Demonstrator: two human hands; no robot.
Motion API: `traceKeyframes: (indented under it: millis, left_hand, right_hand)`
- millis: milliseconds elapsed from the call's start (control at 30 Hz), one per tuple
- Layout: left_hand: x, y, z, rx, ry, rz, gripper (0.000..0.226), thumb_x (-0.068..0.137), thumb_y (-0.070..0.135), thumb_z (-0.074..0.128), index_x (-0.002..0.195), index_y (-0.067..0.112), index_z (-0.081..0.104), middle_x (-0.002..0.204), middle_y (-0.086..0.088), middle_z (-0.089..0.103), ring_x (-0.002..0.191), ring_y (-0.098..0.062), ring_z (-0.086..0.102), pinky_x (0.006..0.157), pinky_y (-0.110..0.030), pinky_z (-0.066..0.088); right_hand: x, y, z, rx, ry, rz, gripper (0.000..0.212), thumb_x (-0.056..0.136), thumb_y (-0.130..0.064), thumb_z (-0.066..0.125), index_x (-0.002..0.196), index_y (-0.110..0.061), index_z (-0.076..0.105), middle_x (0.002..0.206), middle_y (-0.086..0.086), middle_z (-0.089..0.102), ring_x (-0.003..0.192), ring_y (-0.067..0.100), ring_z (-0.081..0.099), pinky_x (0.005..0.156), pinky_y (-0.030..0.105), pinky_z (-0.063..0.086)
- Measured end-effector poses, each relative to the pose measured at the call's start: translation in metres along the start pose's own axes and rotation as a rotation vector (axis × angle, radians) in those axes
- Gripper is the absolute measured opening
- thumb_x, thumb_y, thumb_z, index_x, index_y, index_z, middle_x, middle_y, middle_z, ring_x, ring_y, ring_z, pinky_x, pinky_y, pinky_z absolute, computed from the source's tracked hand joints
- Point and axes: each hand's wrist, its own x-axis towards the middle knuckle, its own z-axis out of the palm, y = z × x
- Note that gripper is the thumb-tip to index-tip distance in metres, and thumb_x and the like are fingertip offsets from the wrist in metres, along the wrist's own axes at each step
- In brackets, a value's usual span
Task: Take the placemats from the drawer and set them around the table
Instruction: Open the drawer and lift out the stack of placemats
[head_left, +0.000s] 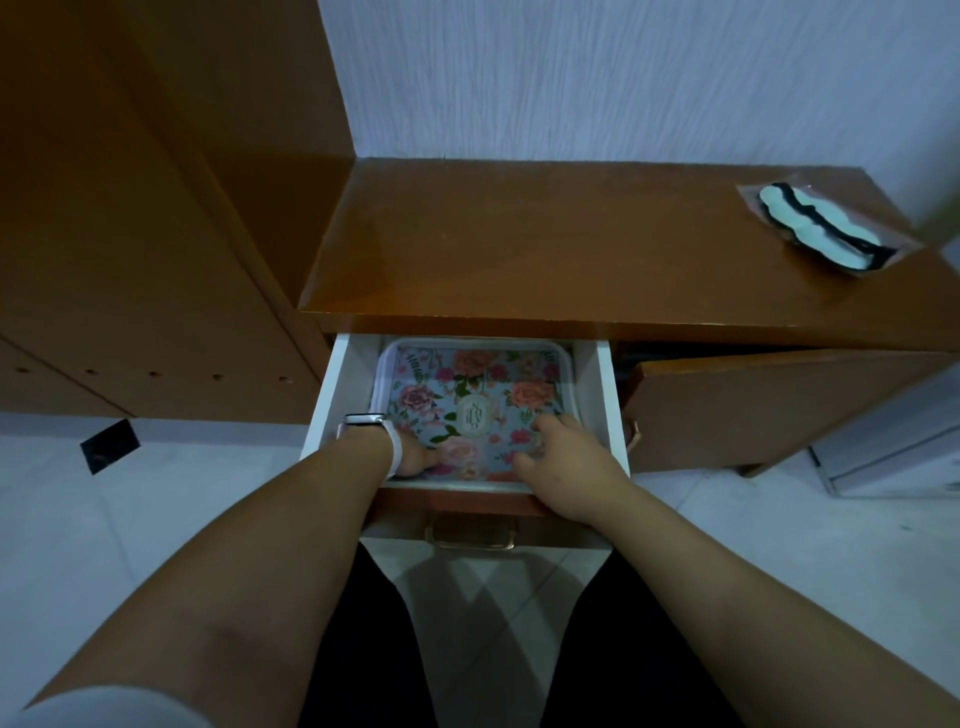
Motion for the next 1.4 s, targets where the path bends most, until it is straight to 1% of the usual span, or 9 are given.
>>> traceKeyframes:
  millis: [167, 267, 333, 400, 600, 833, 1000, 1100, 1400]
  left_hand:
    - [-0.006, -0.003, -0.005, -0.002, 0.026, -0.102, 0.081, 0.09, 0.068, 0.039, 0.151, 0.017, 0.026, 0.153, -0.01, 0.036, 0.136, -0.028, 0.038, 0.109, -0.034, 0.034]
    - [-0.012, -0.011, -0.012, -0.118, 0.189, -0.21, 0.068, 0.082, 0.064, 0.061, 0.119, 0.007, 0.061, 0.116, -0.015, 0.065, 0.101, -0.028, 0.062, 0.079, -0.03, 0.051]
    - [-0.014, -0.016, -0.014, -0.315, 0.28, -0.189, 0.045, 0.078, 0.053, 0.073, 0.086, 0.009, 0.064, 0.085, -0.01, 0.068, 0.075, -0.023, 0.063, 0.061, -0.027, 0.048]
    - [-0.018, -0.021, -0.015, -0.556, 0.36, -0.144, 0.036, 0.074, 0.041, 0.081, 0.079, 0.01, 0.065, 0.071, -0.005, 0.068, 0.064, -0.019, 0.063, 0.053, -0.026, 0.049]
    - [-0.037, -0.028, -0.017, -0.738, 0.305, -0.05, 0.053, 0.074, 0.037, 0.082, 0.108, 0.0, 0.064, 0.103, -0.022, 0.071, 0.093, -0.038, 0.068, 0.087, -0.05, 0.055]
    - [-0.061, -0.029, -0.015, -1.234, 0.508, 0.163, 0.026, 0.085, 0.003, 0.07, 0.098, 0.013, 0.05, 0.096, -0.015, 0.07, 0.07, -0.022, 0.073, 0.055, -0.031, 0.058]
    - [-0.084, -0.02, 0.004, -1.486, 0.594, 0.238, 0.025, 0.088, -0.005, 0.063, 0.095, 0.014, 0.049, 0.085, -0.012, 0.069, 0.065, -0.021, 0.072, 0.054, -0.031, 0.057]
    - [-0.089, -0.022, 0.017, -1.54, 0.614, 0.23, 0.025, 0.088, -0.003, 0.064, 0.097, 0.016, 0.049, 0.095, -0.013, 0.069, 0.078, -0.026, 0.072, 0.062, -0.037, 0.058]
    - [-0.089, -0.035, 0.035, -1.53, 0.655, 0.232, 0.023, 0.09, 0.004, 0.065, 0.099, 0.019, 0.05, 0.101, -0.016, 0.069, 0.086, -0.034, 0.071, 0.068, -0.048, 0.057]
  right_hand:
    - [0.0, -0.002, 0.0, -0.017, 0.027, -0.007, 0.057, 0.087, -0.049, 0.052, 0.135, -0.018, 0.046, 0.132, 0.005, 0.049, 0.115, 0.025, 0.051, 0.091, 0.037, 0.046]
    - [0.0, -0.003, -0.002, -0.025, 0.045, -0.026, 0.054, 0.087, -0.047, 0.052, 0.131, -0.017, 0.048, 0.127, 0.006, 0.052, 0.11, 0.025, 0.053, 0.088, 0.038, 0.048]
    - [-0.001, -0.003, -0.002, -0.026, 0.068, -0.045, 0.051, 0.087, -0.046, 0.052, 0.128, -0.017, 0.05, 0.123, 0.005, 0.053, 0.108, 0.024, 0.053, 0.086, 0.038, 0.049]
    - [-0.002, -0.003, -0.003, -0.017, 0.09, -0.055, 0.049, 0.086, -0.046, 0.053, 0.127, -0.018, 0.051, 0.122, 0.003, 0.053, 0.107, 0.023, 0.053, 0.085, 0.037, 0.049]
    - [-0.001, -0.001, -0.003, -0.003, 0.119, -0.063, 0.049, 0.085, -0.047, 0.054, 0.126, -0.019, 0.052, 0.12, 0.001, 0.053, 0.106, 0.02, 0.053, 0.083, 0.036, 0.048]
    - [0.001, 0.001, -0.003, 0.05, 0.127, -0.057, 0.057, 0.084, -0.052, 0.053, 0.132, -0.021, 0.047, 0.126, 0.001, 0.049, 0.112, 0.022, 0.052, 0.09, 0.038, 0.05]
    - [0.006, -0.003, -0.006, 0.059, 0.013, 0.022, 0.075, 0.082, -0.063, 0.056, 0.142, -0.024, 0.034, 0.141, 0.005, 0.042, 0.125, 0.027, 0.046, 0.1, 0.043, 0.046]
    - [0.014, -0.003, -0.01, 0.14, -0.124, 0.142, 0.085, 0.083, -0.065, 0.057, 0.149, -0.022, 0.026, 0.148, 0.008, 0.037, 0.129, 0.029, 0.046, 0.105, 0.042, 0.042]
    - [0.04, -0.008, -0.008, 0.256, -0.463, 0.282, 0.073, 0.089, -0.064, 0.053, 0.144, -0.015, 0.044, 0.139, 0.007, 0.054, 0.119, 0.024, 0.053, 0.106, 0.036, 0.04]
